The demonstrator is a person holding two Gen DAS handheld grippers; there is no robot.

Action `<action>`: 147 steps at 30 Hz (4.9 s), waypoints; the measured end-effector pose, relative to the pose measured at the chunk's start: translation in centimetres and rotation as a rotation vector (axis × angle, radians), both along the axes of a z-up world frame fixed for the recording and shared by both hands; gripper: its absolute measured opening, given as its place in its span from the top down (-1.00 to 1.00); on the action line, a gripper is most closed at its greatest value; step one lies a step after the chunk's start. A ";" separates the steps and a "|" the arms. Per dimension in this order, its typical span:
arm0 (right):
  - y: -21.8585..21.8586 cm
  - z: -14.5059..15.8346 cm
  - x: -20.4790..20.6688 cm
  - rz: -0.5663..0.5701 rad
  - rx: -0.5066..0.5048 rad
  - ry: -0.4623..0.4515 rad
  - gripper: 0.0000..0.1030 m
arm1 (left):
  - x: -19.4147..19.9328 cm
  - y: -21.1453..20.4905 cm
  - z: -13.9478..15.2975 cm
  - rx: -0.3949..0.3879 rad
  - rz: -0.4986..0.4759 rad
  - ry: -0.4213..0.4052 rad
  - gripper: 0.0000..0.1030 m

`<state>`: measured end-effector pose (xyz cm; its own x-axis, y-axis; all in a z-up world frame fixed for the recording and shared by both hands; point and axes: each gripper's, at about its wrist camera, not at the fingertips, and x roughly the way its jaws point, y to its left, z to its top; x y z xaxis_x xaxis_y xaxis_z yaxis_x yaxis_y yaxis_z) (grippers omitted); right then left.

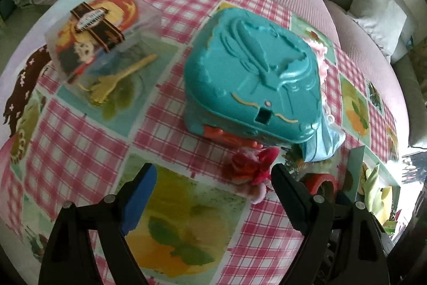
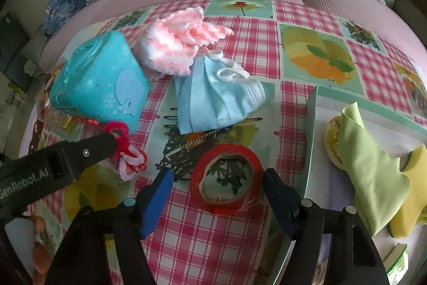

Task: Organize soft objects
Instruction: 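Grasp the red bow hair tie with the left tool while the right tool grasps the red tape roll, then carry the red bow and red tape roll into the tray and open both tools, then withdraw both open tools from the tray toward the pile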

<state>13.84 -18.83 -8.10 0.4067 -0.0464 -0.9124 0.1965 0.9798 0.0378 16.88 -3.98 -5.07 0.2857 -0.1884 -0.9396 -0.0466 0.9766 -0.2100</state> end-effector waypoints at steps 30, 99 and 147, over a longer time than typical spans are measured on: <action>0.3 -0.2 0.2 0.021 -0.074 0.017 -0.12 | 1.1 -4.5 -1.2 -0.058 -0.128 -0.005 0.35; -16.2 8.5 -14.1 -0.523 -0.204 -0.065 -0.12 | -9.2 -22.8 4.9 -0.063 -0.722 -0.217 0.36; -13.9 9.6 -12.6 -0.434 -0.222 -0.087 -0.75 | -3.7 -13.8 7.1 0.063 -0.350 -0.287 -0.69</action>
